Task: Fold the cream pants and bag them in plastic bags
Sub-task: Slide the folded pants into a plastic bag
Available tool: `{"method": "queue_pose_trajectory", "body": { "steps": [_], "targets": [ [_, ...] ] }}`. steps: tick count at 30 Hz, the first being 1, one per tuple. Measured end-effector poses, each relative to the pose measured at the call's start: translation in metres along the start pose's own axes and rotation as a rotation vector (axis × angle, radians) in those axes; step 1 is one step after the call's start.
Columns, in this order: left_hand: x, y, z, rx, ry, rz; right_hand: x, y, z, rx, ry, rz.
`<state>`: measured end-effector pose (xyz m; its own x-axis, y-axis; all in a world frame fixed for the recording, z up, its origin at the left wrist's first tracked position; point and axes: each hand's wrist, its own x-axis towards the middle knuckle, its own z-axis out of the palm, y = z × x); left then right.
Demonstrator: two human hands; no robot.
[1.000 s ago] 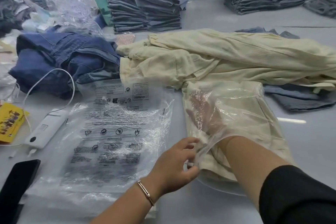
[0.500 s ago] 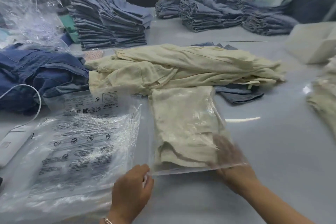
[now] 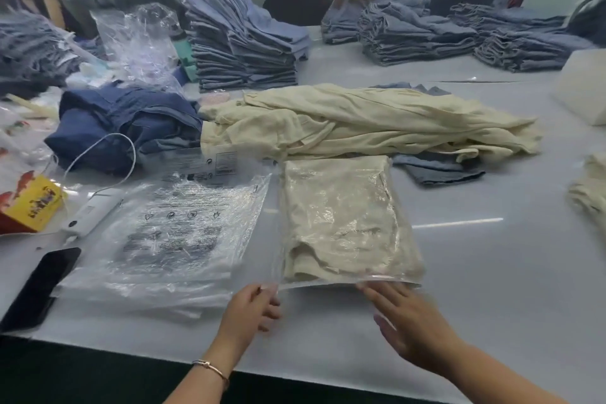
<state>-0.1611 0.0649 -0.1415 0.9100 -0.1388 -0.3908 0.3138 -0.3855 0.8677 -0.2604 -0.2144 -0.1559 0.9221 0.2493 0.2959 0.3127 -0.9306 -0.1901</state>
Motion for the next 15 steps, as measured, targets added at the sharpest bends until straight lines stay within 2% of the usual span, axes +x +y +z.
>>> {"method": "queue_pose_trajectory", "body": {
  "steps": [1, 3, 5, 7, 10, 12, 15],
  "targets": [
    [0.001, 0.001, -0.003, -0.047, 0.040, -0.019, -0.001, -0.012, 0.004, 0.069, 0.049, 0.010],
    [-0.001, 0.004, -0.008, 0.023, 0.083, 0.007, 0.008, -0.044, 0.006, 0.252, 0.053, 0.125],
    [-0.002, 0.004, -0.013, 0.072, 0.053, 0.033, 0.026, -0.074, 0.009, 0.471, -0.092, 0.345],
    [-0.002, 0.002, -0.019, 0.045, -0.012, 0.017, 0.045, -0.102, 0.015, 0.859, -0.275, 0.570],
    [0.000, -0.003, -0.028, -0.016, -0.124, -0.013, 0.074, -0.135, 0.026, 1.327, -0.359, 0.905],
    [0.001, -0.006, -0.033, 0.022, -0.174, 0.006, 0.089, -0.154, 0.037, 1.533, -0.338, 1.119],
    [0.006, -0.006, -0.041, 0.107, -0.208, 0.050, 0.111, -0.172, 0.053, 1.722, -0.186, 1.349]
  ]
}}
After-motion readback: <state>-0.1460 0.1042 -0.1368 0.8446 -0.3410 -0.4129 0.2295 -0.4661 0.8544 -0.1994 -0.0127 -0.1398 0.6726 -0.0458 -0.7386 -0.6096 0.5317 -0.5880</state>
